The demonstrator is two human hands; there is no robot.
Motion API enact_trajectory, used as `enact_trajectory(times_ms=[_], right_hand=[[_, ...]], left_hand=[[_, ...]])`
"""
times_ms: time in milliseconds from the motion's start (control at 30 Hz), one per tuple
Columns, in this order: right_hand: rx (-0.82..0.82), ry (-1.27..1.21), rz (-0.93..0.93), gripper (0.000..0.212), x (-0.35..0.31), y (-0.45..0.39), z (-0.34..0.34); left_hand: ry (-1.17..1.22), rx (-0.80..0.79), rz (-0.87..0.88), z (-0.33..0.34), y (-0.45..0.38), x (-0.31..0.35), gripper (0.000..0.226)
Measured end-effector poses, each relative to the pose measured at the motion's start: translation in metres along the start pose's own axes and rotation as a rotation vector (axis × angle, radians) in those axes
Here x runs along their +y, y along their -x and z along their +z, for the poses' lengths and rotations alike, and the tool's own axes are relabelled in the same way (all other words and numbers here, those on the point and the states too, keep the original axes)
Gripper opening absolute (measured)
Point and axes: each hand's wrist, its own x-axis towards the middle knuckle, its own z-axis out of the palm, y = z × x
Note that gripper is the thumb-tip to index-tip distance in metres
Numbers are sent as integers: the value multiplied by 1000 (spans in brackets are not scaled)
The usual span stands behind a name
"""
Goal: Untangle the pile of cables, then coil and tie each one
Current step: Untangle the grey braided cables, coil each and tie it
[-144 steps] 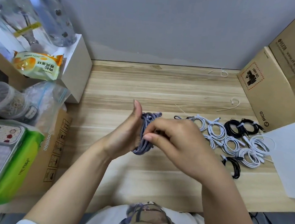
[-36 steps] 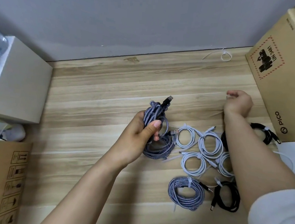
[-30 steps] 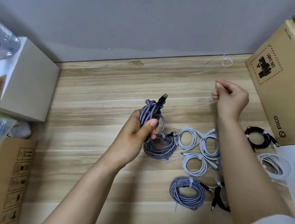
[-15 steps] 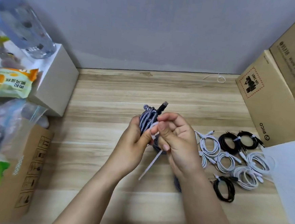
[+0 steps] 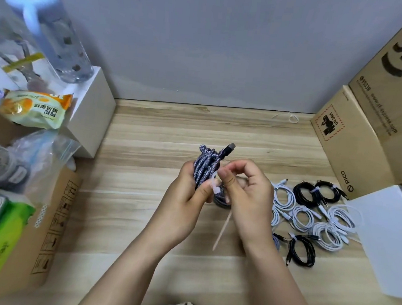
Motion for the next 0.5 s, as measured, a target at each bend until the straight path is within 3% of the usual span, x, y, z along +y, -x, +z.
enact_trajectory(times_ms=[133, 333, 500], right_hand=[[21, 196, -122, 22, -4, 7, 3], [101, 70, 28, 34, -2, 14, 5], [186, 294, 48, 51, -3, 17, 8]], left_hand=[[113, -15, 22, -2, 3, 6, 16], [103, 45, 74, -4, 7, 8, 16], [-39, -3, 120, -6, 8, 6, 27]])
